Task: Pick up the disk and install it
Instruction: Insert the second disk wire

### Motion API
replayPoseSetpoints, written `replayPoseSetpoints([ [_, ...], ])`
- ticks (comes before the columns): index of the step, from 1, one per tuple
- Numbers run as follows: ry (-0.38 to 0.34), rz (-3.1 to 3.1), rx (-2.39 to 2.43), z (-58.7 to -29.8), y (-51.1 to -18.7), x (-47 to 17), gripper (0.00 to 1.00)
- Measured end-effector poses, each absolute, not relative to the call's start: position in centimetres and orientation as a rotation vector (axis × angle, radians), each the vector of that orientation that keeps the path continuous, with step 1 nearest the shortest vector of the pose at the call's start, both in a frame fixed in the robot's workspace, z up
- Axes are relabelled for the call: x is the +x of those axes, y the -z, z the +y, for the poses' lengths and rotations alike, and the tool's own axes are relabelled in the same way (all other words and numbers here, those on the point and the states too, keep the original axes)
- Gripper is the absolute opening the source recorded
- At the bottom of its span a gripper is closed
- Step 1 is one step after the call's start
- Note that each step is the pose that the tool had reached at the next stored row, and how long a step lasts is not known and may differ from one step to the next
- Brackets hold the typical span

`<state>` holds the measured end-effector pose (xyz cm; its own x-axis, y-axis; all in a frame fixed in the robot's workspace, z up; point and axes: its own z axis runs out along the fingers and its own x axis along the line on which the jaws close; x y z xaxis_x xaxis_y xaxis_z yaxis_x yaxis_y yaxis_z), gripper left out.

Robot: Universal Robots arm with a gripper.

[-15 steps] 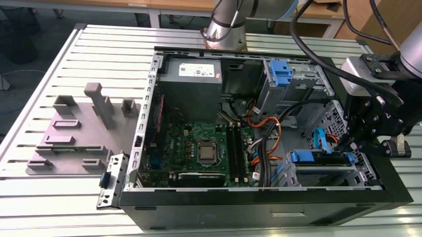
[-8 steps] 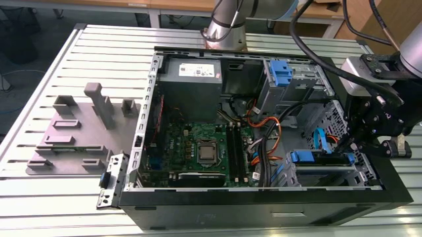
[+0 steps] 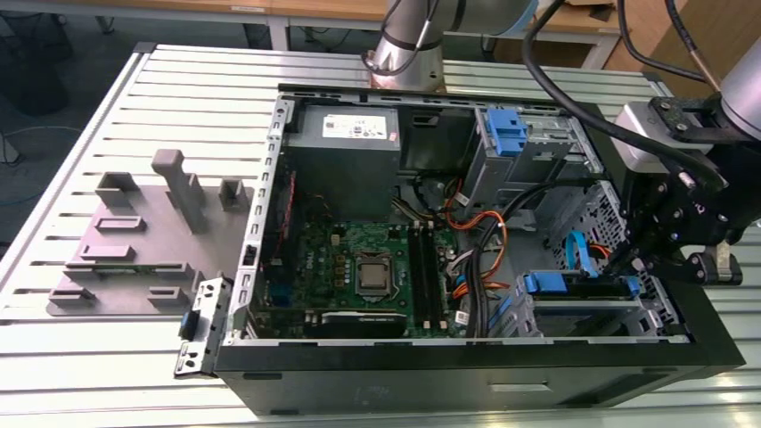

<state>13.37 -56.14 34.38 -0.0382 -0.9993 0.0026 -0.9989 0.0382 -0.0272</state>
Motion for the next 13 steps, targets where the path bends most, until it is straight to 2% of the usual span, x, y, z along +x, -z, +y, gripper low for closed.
replayPoseSetpoints([
  [13,0.072,2.267,-2.183,-55.83,-34.16,13.37,0.16],
])
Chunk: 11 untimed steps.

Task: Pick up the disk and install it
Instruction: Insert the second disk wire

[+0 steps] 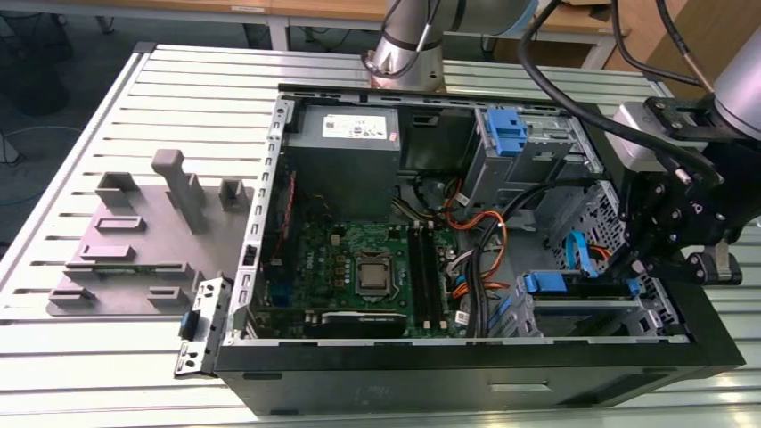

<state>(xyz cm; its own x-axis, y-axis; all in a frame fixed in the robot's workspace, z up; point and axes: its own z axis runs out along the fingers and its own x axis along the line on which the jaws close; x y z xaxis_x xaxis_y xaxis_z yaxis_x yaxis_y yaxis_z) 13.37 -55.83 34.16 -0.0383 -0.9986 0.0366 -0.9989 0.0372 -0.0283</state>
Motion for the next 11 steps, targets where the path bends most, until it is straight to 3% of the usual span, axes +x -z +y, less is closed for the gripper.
replayPoseSetpoints([
  [11,-0.072,-2.258,2.174,-55.78,-33.94,13.28,0.16],
])
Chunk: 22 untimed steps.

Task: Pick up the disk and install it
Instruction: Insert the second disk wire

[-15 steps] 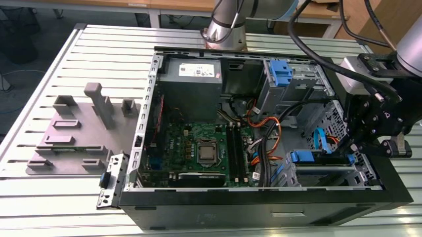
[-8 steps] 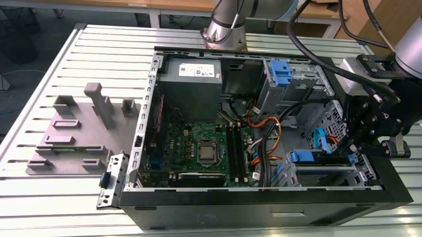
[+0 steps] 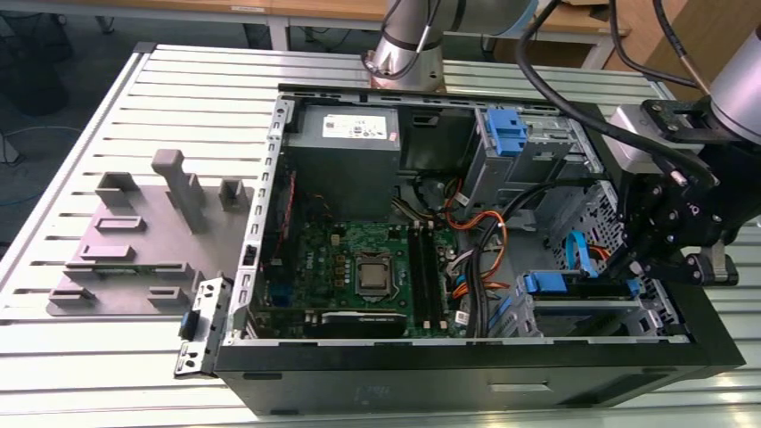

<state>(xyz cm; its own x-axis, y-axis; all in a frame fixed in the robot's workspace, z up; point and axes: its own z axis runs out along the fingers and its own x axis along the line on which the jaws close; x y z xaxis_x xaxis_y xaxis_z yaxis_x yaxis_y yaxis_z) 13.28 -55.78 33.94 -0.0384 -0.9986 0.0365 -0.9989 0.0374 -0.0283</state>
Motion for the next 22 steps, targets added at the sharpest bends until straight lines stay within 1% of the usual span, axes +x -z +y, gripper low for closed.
replayPoseSetpoints([
  [18,-0.077,-2.255,2.171,-55.77,-33.71,12.89,0.16],
  [22,-0.060,-2.247,2.164,-55.77,-33.68,12.89,0.16],
])
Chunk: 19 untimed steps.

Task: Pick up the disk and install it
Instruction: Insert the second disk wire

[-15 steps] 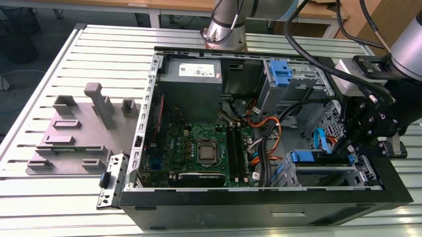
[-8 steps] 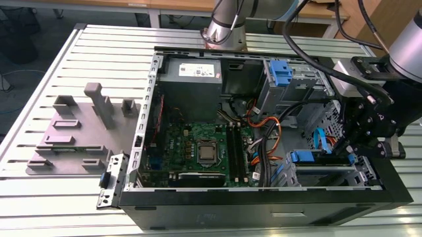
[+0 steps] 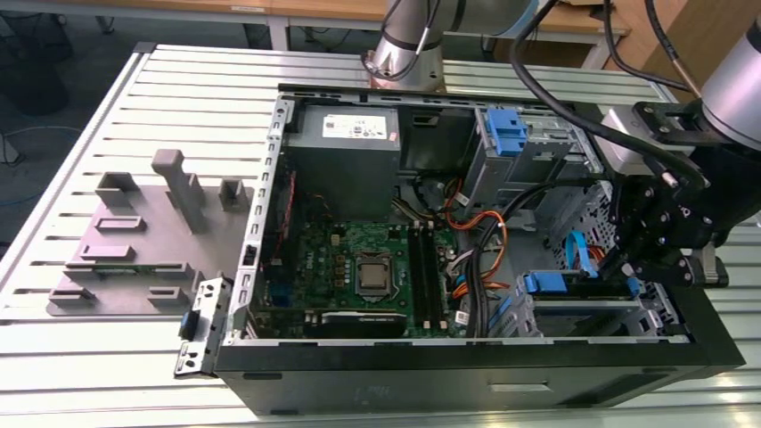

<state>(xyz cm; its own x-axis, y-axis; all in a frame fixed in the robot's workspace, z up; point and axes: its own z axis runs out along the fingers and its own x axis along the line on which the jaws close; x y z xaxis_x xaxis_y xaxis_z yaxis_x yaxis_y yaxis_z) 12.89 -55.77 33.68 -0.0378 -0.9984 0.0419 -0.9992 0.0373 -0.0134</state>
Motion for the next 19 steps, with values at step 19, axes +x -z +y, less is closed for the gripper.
replayPoseSetpoints([
  [19,-0.058,-2.246,2.163,-55.78,-33.60,13.03,0.16],
])
